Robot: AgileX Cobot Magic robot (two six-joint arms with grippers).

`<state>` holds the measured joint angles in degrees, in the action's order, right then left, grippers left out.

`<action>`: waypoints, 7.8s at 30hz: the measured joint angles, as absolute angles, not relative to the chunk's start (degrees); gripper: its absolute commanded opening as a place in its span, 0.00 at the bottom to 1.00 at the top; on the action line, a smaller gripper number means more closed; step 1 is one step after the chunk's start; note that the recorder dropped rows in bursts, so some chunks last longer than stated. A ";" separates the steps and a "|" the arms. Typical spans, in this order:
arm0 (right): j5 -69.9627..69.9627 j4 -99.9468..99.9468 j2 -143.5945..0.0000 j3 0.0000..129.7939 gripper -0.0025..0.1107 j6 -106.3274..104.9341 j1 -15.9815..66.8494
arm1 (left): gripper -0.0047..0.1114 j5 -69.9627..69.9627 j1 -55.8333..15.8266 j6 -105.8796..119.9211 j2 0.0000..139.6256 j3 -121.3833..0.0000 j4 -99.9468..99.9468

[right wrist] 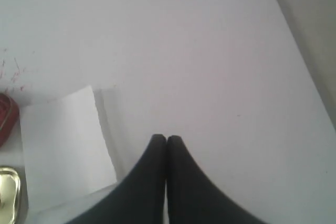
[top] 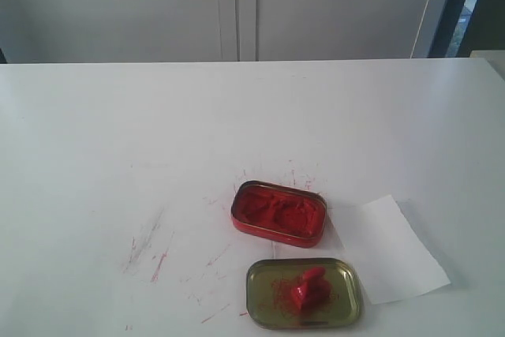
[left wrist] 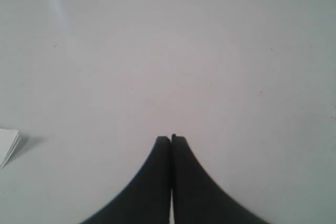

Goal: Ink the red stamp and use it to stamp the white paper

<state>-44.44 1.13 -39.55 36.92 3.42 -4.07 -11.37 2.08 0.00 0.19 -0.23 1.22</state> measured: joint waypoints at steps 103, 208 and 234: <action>-50.87 -10.43 -94.94 57.42 0.30 -73.69 35.51 | 0.04 -11.37 2.08 0.00 0.19 -0.23 1.22; -36.12 -3.79 -107.50 70.44 0.02 -24.00 32.29 | 0.04 -11.37 2.08 0.00 0.19 -0.23 1.22; -42.41 -4.36 -109.55 71.52 0.02 -24.00 32.29 | 0.04 -11.37 2.08 0.00 0.19 -0.23 1.22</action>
<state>-42.41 -4.36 -109.55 71.52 -24.00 32.29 -11.37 2.08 0.00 0.19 -0.23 1.22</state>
